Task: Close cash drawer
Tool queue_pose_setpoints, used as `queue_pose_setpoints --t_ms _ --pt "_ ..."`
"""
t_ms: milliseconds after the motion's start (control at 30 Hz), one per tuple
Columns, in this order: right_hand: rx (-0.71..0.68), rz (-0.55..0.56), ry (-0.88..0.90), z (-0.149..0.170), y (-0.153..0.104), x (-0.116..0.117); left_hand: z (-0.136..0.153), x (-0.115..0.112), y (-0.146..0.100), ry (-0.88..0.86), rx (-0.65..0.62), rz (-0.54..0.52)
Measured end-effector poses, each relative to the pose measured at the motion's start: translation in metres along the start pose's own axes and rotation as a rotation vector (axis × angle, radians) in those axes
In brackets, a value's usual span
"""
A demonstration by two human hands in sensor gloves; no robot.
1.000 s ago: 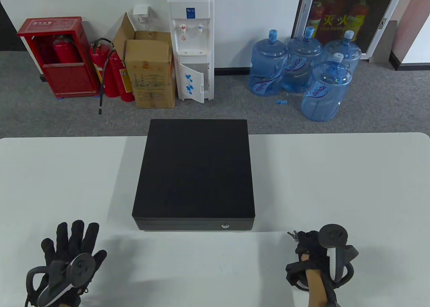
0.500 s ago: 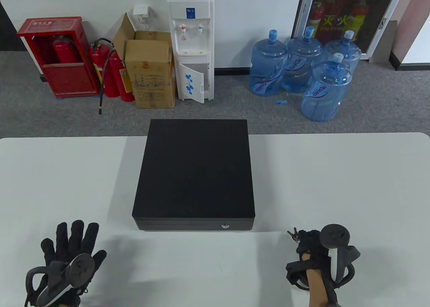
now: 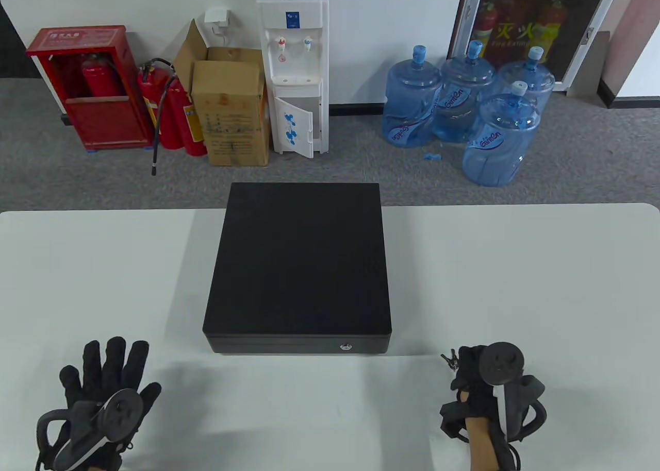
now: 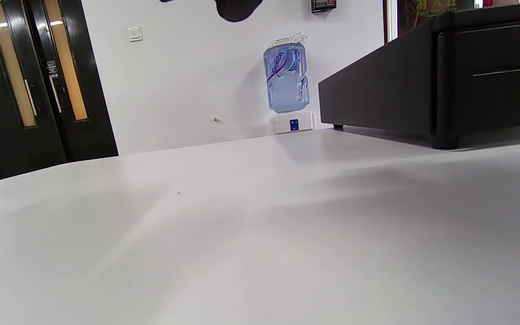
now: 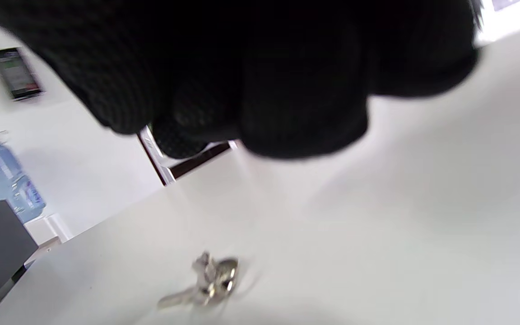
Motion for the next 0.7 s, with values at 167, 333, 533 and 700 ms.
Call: queue_pose_setpoints --t_ms 167,333,533,700 --pt "-0.181 0.104 -0.11 -0.035 -0.016 -0.02 0.0 0.0 0.0 0.005 -0.004 0.001" --pt "-0.338 0.137 -0.165 -0.06 -0.035 -0.028 0.0 0.003 -0.001 0.008 -0.004 -0.013" --pt "-0.42 0.107 -0.241 -0.078 -0.054 -0.027 0.0 0.003 -0.002 0.016 -0.006 -0.015" --pt "-0.451 0.052 -0.27 -0.085 -0.059 -0.015 0.001 0.005 -0.003 0.02 -0.008 -0.023"
Point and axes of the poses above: the tracker on the back of each hand, its own z axis roughly to the little-finger side, its own y axis roughly from the wrist to the fingertips, x = y × z, the point moved 4 cm from there along y, roughly from the wrist to the fingertips, and after that the axes turned 8 degrees about -x, right-handed, at the moved point
